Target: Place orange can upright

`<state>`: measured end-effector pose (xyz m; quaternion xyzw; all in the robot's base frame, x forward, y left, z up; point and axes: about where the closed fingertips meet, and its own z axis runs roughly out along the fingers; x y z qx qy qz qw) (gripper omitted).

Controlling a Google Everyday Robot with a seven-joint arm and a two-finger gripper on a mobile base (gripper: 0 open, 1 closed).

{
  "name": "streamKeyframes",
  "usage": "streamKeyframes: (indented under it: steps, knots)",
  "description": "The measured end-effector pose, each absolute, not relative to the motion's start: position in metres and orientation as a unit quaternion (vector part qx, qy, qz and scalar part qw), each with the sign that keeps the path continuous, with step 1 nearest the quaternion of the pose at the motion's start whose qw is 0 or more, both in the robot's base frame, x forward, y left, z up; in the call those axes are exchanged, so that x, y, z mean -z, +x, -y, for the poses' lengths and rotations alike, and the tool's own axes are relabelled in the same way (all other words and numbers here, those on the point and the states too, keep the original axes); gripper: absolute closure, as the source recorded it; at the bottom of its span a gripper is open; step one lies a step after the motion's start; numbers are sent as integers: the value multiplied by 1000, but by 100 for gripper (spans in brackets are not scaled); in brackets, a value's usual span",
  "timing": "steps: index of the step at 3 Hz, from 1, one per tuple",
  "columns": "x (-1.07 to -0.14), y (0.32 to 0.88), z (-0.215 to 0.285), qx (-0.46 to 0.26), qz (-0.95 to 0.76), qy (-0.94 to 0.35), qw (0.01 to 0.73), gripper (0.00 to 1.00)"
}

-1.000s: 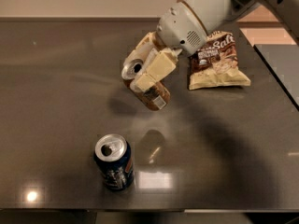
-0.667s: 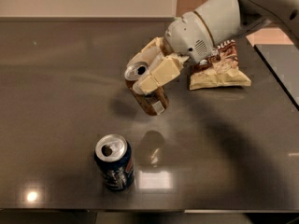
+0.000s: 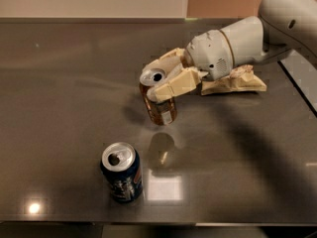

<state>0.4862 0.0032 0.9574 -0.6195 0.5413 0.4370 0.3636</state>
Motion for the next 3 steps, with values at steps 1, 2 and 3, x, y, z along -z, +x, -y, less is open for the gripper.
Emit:
streamKeyframes:
  steps: [1, 2, 3]
  knots:
    - [-951, 495, 6, -448, -543, -595, 388, 100]
    - [-942, 502, 12, -461, -547, -571, 402, 100]
    - [-938, 506, 14, -473, -547, -553, 414, 100]
